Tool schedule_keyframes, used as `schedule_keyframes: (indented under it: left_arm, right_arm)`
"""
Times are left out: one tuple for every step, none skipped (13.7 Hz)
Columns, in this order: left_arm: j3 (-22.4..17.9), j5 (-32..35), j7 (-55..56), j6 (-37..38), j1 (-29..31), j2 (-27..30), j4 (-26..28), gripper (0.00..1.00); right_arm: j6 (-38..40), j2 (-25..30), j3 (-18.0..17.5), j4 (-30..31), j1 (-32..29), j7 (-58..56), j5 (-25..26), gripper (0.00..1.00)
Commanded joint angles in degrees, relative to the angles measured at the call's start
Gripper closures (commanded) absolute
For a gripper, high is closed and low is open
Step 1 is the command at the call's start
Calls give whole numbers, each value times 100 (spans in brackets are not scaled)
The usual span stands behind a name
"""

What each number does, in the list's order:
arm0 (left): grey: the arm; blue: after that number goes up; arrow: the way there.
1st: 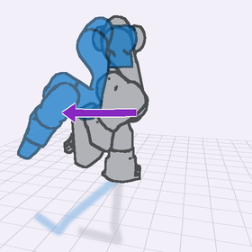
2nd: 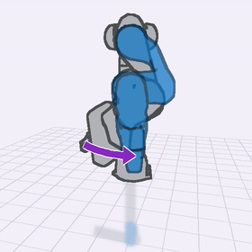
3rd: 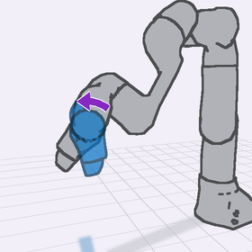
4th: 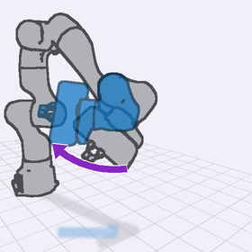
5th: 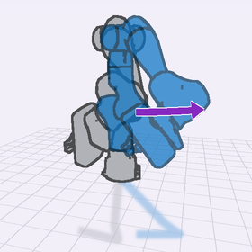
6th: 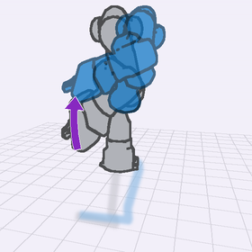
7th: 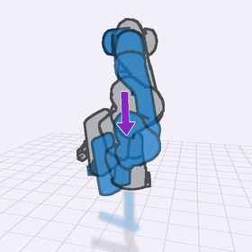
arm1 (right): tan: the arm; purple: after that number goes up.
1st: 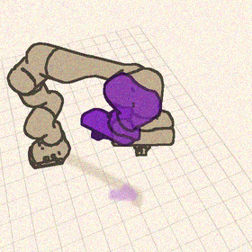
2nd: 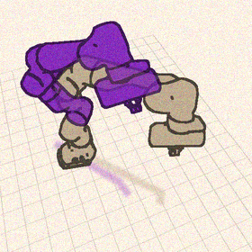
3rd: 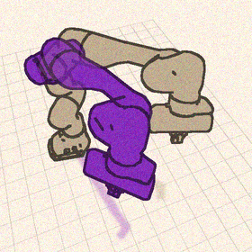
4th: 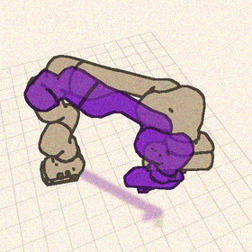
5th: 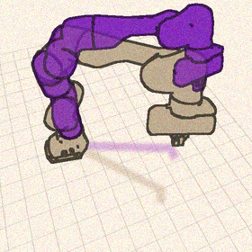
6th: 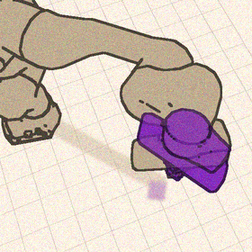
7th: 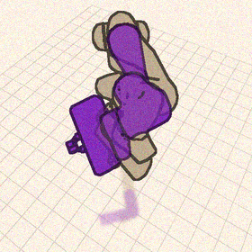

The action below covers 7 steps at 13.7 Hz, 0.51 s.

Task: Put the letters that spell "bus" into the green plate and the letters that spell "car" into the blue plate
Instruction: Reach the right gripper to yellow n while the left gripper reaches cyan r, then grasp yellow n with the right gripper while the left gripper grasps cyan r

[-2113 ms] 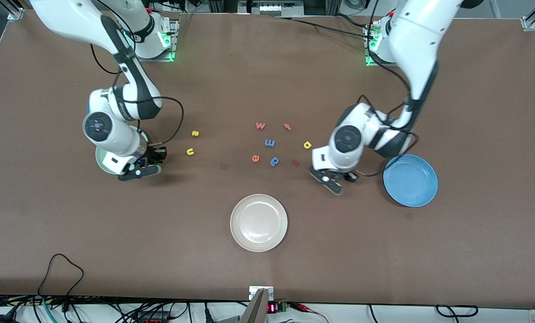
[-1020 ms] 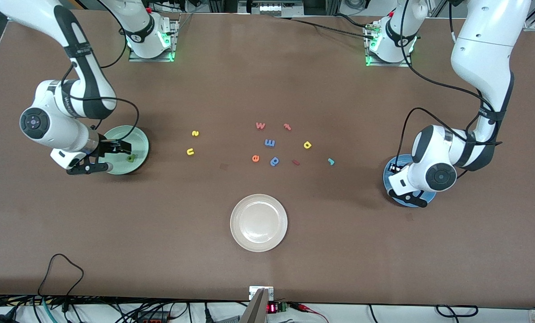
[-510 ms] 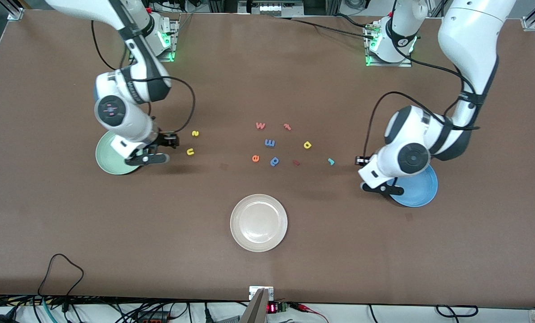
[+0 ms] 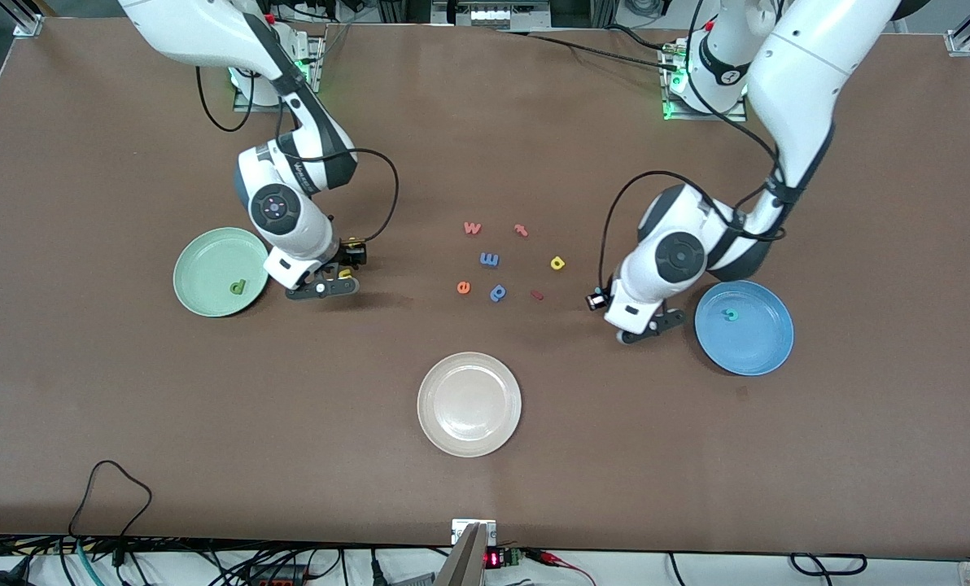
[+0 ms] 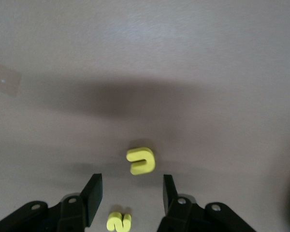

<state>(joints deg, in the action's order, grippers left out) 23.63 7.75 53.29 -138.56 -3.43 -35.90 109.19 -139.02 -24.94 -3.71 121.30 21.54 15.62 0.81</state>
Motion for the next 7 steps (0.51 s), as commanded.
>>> schedule_keyframes:
  left_arm:
    - [-8, -10, 102, -347, -35, 56, 278, 50]
    - [-8, -1, 93, -338, -35, 39, 287, 50]
    - [-8, -1, 93, -330, -44, 39, 313, 50]
    - [-8, -1, 85, -286, -35, 74, 314, 50]
    - [-8, -1, 85, -259, -35, 109, 314, 50]
    - [-8, -1, 85, -146, -35, 144, 305, 50]
    - [-17, 8, 67, 81, -35, 205, 270, 50]
  right_arm:
    - [-72, -98, 55, -54, 52, -173, -11, 50]
    - [-72, -125, 55, -54, 52, -191, 7, 51]
    - [-81, -151, 55, -71, 43, -278, 59, 52]
    - [-107, -160, 55, -97, 43, -470, 68, 52]
    - [-125, -169, 64, -106, 34, -559, 60, 52]
    - [-125, -169, 64, -106, 25, -569, 60, 52]
    - [-160, -178, 64, -106, 25, -569, 68, 52]
